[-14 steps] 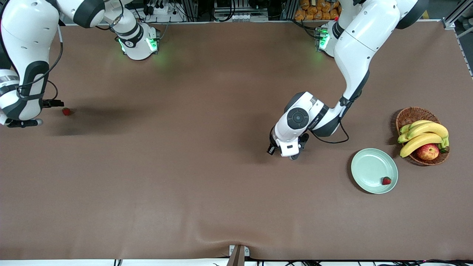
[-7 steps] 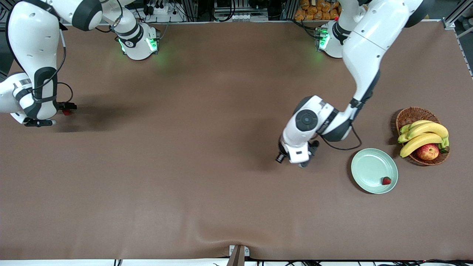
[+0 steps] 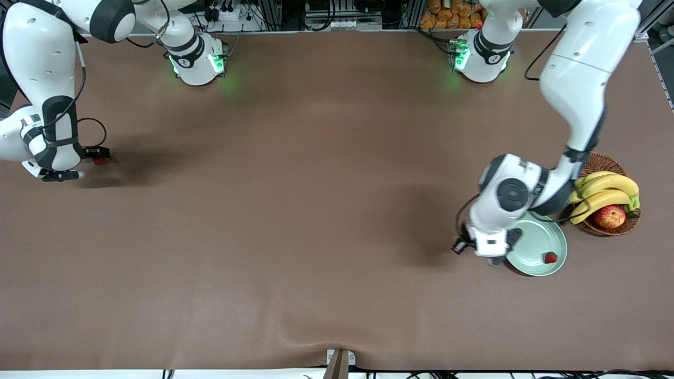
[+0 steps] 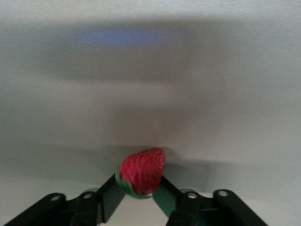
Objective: Collect all strawberries into plate
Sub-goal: 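Drop the strawberry on the plate while the right gripper reaches the last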
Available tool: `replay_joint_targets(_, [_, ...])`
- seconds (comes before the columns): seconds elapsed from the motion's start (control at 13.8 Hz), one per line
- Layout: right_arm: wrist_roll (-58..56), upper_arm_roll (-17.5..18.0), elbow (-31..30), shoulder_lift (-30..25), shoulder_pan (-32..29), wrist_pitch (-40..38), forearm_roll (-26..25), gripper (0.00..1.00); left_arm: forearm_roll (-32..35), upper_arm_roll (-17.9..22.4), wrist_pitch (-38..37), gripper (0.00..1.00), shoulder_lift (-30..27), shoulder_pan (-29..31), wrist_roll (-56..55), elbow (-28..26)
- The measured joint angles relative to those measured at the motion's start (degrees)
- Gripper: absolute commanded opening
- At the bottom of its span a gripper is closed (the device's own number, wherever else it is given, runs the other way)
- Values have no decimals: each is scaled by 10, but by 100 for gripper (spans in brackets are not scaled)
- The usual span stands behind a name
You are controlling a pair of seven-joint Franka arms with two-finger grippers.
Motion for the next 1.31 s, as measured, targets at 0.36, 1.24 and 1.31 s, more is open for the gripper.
replay_joint_targets(0.36, [4,4,59,1,0,-87,1,0,0,0,-21,0,-36,82,178,-13])
replay_joint_targets(1.24, [46,4,117,13,1,-127,-24,76,0,18,-20,100,1,146,512,-19])
replay_joint_targets(1.31, [45,5,118,13,1,-125,-27,75,0,17,-20,100,0,145,512,-18])
